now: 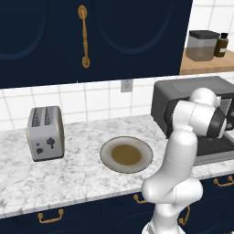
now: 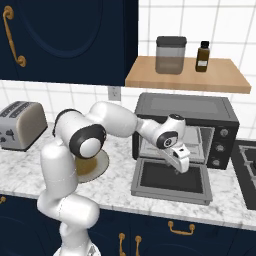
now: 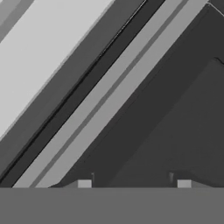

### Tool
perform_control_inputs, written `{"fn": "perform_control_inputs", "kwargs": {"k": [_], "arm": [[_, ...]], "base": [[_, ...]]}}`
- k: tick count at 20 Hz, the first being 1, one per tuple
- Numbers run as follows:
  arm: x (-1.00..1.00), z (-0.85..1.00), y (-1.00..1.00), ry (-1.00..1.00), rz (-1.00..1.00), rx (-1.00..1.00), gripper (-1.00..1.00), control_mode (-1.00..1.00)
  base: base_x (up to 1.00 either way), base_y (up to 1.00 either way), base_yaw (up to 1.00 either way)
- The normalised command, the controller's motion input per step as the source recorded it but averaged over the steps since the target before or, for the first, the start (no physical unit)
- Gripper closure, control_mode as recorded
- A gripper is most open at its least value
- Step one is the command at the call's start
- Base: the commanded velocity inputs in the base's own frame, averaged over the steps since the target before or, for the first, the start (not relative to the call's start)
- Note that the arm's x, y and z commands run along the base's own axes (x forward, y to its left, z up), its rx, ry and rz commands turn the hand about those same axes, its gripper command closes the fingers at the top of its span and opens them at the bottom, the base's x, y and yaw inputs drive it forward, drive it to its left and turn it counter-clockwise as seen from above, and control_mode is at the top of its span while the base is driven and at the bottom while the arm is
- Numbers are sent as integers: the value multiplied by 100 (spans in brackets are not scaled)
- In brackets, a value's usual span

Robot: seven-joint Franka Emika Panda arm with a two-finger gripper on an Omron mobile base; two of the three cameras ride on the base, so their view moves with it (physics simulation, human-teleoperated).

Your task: Pick up the kebab skewer and baguette bread, and place them inside the toaster oven. Close the toaster oven door and start by setting the timer.

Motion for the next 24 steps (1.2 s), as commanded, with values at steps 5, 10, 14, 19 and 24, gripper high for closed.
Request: {"fn": "perform_control_inputs", "kwargs": {"k": [5,10,14,19,24], "arm": [[51,0,24,-7,-18,1,-100,-100],[13,11,17,-8,-14,5,-100,-100],[-67,9,9,-11,-5,5,-100,-100],[-91,20,32,1,14,1,-100,-100],[-75,16,32,12,44,-1,-100,-100]], "base": [[0,0,0],[0,0,0],[0,0,0],[0,0,0],[0,0,0]]}}
